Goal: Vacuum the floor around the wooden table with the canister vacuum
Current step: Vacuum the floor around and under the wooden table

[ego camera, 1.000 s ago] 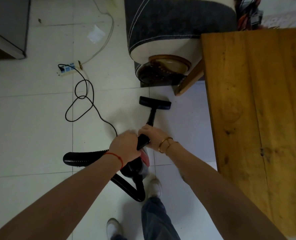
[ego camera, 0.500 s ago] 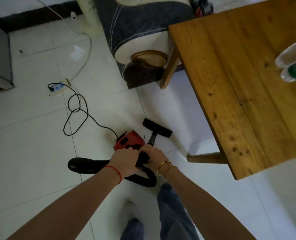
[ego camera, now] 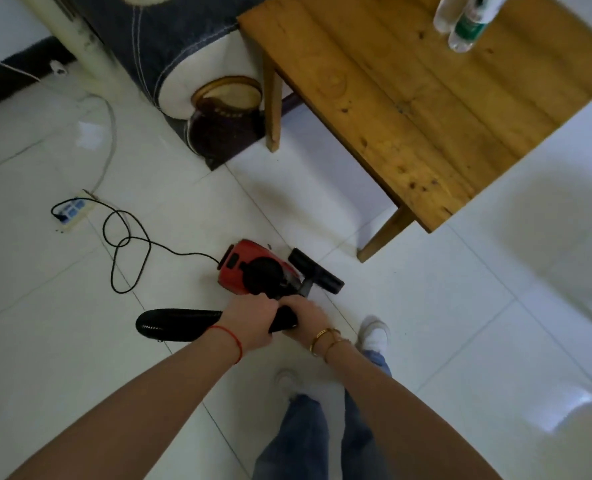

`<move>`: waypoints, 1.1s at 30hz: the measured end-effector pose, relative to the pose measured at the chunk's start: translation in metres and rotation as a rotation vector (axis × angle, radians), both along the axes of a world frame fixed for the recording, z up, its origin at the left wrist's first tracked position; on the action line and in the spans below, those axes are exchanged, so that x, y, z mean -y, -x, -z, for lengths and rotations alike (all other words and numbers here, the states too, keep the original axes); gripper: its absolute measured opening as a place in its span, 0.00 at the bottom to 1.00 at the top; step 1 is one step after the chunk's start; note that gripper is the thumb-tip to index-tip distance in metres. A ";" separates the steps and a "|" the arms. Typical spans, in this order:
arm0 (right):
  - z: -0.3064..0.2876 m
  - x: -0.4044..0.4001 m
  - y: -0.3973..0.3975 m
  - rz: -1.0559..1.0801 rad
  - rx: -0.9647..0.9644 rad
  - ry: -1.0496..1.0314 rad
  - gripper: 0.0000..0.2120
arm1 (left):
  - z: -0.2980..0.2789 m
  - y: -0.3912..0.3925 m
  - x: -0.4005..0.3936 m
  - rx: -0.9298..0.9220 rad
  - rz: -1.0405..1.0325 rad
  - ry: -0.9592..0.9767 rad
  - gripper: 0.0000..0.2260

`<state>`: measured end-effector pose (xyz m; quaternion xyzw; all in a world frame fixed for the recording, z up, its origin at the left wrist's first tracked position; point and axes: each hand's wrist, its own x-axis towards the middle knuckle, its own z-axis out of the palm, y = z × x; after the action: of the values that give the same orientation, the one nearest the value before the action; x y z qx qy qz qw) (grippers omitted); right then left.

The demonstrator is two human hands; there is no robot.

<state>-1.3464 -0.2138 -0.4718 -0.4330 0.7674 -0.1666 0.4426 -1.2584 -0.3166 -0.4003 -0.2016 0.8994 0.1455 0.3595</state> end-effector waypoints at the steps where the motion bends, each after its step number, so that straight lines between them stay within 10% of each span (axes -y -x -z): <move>1: 0.000 -0.008 0.000 0.021 -0.004 0.007 0.15 | -0.001 0.001 -0.005 -0.001 0.017 0.001 0.13; 17: 0.000 -0.133 0.058 0.251 0.013 0.008 0.13 | -0.007 0.093 -0.109 0.019 0.328 0.023 0.13; 33: -0.007 -0.225 0.230 0.020 0.023 -0.067 0.15 | -0.015 0.245 -0.208 0.058 0.230 -0.042 0.12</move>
<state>-1.5766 0.0117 -0.4651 -0.4081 0.7718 -0.1501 0.4640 -1.5030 -0.1087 -0.3853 -0.0935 0.9027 0.1162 0.4036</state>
